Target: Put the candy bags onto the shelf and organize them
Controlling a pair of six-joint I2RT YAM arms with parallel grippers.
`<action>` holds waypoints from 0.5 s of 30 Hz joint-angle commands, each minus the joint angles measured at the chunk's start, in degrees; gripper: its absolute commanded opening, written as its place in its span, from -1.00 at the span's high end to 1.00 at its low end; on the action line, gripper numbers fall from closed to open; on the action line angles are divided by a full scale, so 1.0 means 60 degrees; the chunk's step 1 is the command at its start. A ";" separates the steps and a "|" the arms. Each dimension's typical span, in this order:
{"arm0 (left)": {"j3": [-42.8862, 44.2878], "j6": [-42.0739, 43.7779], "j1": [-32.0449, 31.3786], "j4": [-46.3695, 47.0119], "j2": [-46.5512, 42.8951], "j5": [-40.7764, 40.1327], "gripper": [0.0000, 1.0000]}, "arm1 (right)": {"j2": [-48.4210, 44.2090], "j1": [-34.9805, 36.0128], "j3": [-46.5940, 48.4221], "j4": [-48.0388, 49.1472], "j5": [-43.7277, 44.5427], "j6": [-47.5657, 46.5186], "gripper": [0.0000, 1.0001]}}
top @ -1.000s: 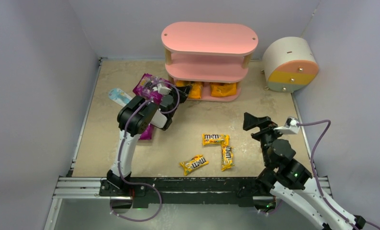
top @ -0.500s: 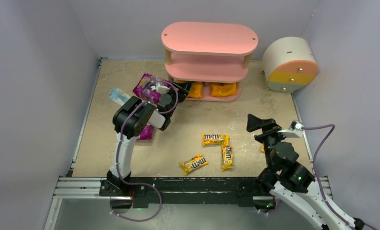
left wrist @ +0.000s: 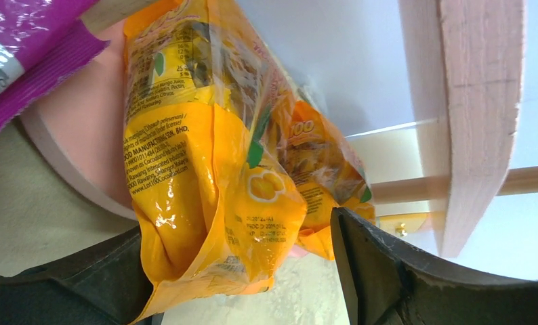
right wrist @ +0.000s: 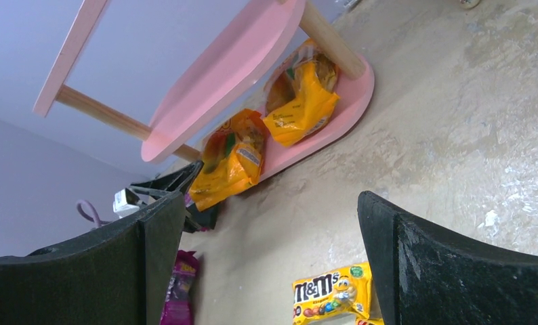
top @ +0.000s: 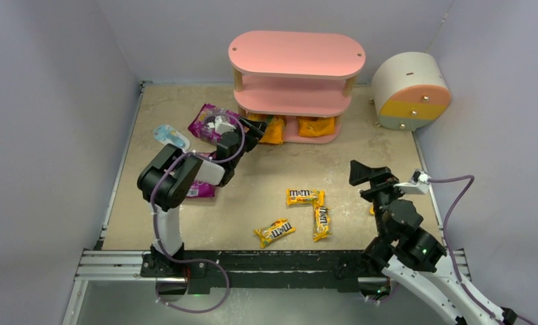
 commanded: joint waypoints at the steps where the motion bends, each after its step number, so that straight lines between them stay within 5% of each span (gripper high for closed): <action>1: 0.0549 0.0584 0.0067 -0.2285 -0.0770 -0.0105 -0.63 | 0.0177 0.0015 0.0365 0.0124 0.0005 0.0166 -0.96; 3: 0.0990 0.0759 0.0120 -0.2991 -0.0692 0.0007 -0.56 | 0.0198 0.0016 0.0353 0.0143 -0.0003 0.0203 -0.96; 6: 0.1651 0.0969 0.0198 -0.3339 -0.0334 0.0432 -0.06 | 0.0206 0.0016 0.0316 0.0246 -0.0017 0.0172 -0.96; 9: 0.2204 0.1091 0.0207 -0.3418 0.0033 0.0533 0.25 | 0.0207 0.0016 0.0313 0.0282 -0.0018 0.0177 -0.96; 15: 0.3204 0.1208 0.0362 -0.4067 0.0734 0.0586 0.27 | 0.0223 0.0013 0.0268 0.0390 0.0046 0.0097 -0.96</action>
